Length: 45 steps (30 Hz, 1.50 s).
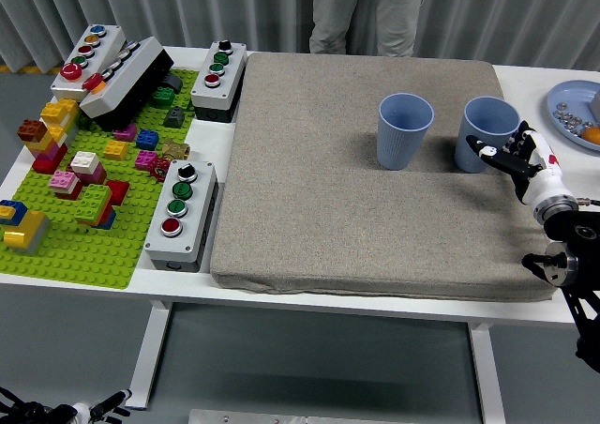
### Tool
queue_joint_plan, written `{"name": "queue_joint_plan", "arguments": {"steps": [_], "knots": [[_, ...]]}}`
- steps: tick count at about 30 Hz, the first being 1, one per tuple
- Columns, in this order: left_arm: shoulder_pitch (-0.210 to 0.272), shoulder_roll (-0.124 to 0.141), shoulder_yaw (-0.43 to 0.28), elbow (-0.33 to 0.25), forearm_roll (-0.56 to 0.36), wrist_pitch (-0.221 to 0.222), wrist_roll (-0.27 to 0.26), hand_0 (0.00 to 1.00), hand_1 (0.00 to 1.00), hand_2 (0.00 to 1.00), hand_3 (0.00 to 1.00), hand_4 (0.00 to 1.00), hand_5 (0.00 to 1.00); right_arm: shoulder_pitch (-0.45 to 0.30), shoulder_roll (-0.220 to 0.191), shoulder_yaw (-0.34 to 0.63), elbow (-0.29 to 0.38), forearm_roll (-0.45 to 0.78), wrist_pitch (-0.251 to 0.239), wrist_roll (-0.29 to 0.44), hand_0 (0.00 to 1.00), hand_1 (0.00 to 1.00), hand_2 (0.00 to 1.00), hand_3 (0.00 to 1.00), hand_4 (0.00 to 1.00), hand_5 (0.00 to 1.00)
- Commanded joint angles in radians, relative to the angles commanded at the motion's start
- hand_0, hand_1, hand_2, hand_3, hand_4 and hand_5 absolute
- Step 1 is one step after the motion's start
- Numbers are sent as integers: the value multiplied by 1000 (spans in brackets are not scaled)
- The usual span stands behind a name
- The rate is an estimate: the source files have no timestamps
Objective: Pick cup pour cup place
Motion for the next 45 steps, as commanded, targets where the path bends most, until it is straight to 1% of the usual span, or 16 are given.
{"name": "queue_joint_plan", "arguments": {"steps": [1,2,7,8,14,16,18,20,23,24,27,31,32,36,43,45], "knots": [[0,0,0,0,0,0,0,851,866,884,774,599,998,-1,2,-3,3,-2,-19,2,801,692,620,673,661,43],[0,0,-1,0,0,0,0,852,866,884,776,599,998,-2,3,-5,5,-1,-27,3,634,502,456,486,525,2],[0,0,-2,0,1,-1,1,852,866,884,776,599,998,-3,3,-6,9,4,-24,7,634,502,456,486,525,2],[0,0,-2,0,1,-1,1,852,866,885,775,599,998,-3,2,-2,10,6,-21,8,604,493,443,475,485,2],[1,0,-4,0,1,-1,1,852,866,885,775,599,998,3,-9,2,16,3,-19,0,605,501,446,477,487,2],[1,1,-6,0,-1,-1,1,852,866,885,775,599,998,21,-31,-15,35,-12,-25,-17,605,501,446,477,487,2],[2,1,-6,0,-1,0,1,852,866,885,775,599,998,31,-43,-26,46,-31,-32,-26,605,501,446,477,487,2],[3,3,-9,0,0,0,2,852,866,885,775,599,998,52,-63,-46,79,-74,-49,-36,616,509,450,484,486,2],[4,5,-11,0,2,0,2,852,866,885,775,599,998,70,-72,-65,108,-127,-64,-49,616,509,450,484,486,2],[5,5,-13,0,3,-1,3,852,866,885,775,599,998,82,-72,-75,122,-170,-79,-60,616,509,450,484,486,2],[8,6,-13,0,4,-1,4,852,866,885,775,599,998,95,-67,-85,151,-263,-99,-77,621,520,455,492,494,2],[10,6,-12,0,3,-1,4,852,866,885,775,599,998,95,-55,-96,187,-350,-118,-98,621,520,455,492,494,2],[11,6,-12,0,3,-1,4,852,866,885,775,599,998,94,-51,-98,193,-375,-123,-103,635,527,459,496,495,2],[13,6,-11,0,2,-1,4,852,866,885,775,599,998,90,-35,-107,212,-433,-133,-111,635,527,459,496,495,2],[11,7,-11,0,3,-2,4,852,866,885,775,598,998,91,-27,-119,228,-472,-143,-120,635,529,460,502,495,2],[9,7,-12,0,5,-3,4,852,866,885,775,598,998,92,-25,-121,232,-516,-153,-128,640,534,462,504,498,2]]}}
